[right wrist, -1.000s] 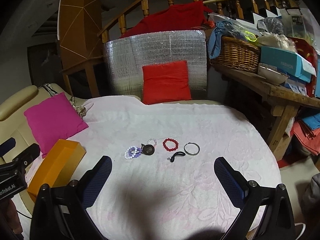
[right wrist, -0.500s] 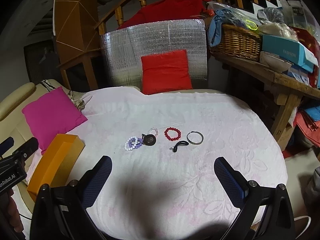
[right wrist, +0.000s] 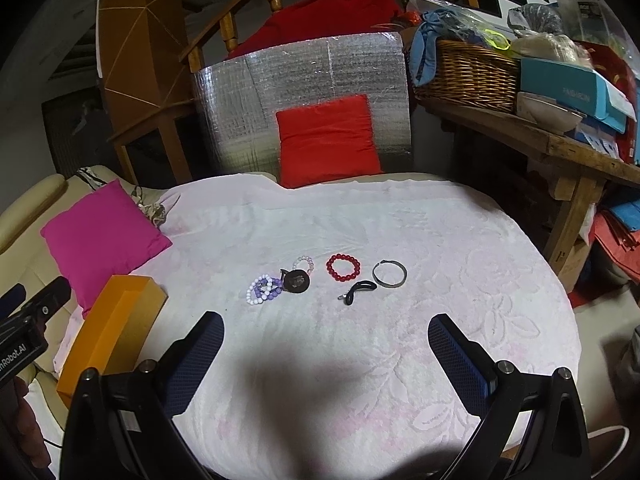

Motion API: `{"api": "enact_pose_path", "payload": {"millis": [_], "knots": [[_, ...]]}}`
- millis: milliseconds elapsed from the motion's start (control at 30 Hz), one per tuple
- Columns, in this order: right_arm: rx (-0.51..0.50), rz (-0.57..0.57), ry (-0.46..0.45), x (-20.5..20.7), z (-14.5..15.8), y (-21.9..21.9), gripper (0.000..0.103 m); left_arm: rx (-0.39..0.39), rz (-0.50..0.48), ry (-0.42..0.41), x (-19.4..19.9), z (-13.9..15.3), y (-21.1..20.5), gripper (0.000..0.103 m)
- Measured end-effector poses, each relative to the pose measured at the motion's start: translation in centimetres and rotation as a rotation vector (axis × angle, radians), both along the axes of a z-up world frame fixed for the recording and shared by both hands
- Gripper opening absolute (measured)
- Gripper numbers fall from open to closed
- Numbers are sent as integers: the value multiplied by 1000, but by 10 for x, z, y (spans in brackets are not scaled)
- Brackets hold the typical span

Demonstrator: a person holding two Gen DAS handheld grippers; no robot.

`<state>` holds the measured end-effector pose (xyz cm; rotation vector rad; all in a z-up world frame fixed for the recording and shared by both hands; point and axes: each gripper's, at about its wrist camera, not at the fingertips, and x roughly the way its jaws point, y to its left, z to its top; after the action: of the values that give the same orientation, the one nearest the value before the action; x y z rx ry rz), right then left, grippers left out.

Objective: Organize jewelry
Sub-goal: 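Grasp the white bead bracelet with the left tool while the right tool grasps the purple bead bracelet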

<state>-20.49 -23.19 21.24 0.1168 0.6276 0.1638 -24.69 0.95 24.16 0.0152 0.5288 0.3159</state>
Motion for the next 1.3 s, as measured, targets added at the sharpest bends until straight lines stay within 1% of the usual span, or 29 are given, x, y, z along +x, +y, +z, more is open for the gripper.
{"api": "enact_pose_path", "payload": {"millis": [400,633,767,867,933,1000,1067,1133,1200,1267,1300], "knots": [[2,8,-13,24,2,6,103,11,2,18,23,-5,0,103],[9,-3,8,47,-10,3,103,17,1,48,49,-17,2,103],[26,-14,32,71,-25,-4,103,19,-3,59,71,-29,4,103],[48,-25,52,93,-39,-11,103,5,-16,65,94,-44,5,103],[76,-20,65,113,-51,-18,103,-32,-63,60,113,-60,8,103],[100,-19,78,134,-65,-25,103,-49,-90,59,133,-79,11,103],[129,-17,117,156,-80,-33,103,-88,-130,82,158,-103,14,103],[170,-7,149,177,-95,-40,103,-119,-131,117,182,-126,18,103],[210,13,193,200,-112,-45,103,-140,-139,133,198,-144,20,103],[247,24,238,217,-127,-46,100,-149,-153,166,211,-158,22,103],[264,33,260,223,-133,-44,96,-155,-166,182,215,-164,21,103]]}}
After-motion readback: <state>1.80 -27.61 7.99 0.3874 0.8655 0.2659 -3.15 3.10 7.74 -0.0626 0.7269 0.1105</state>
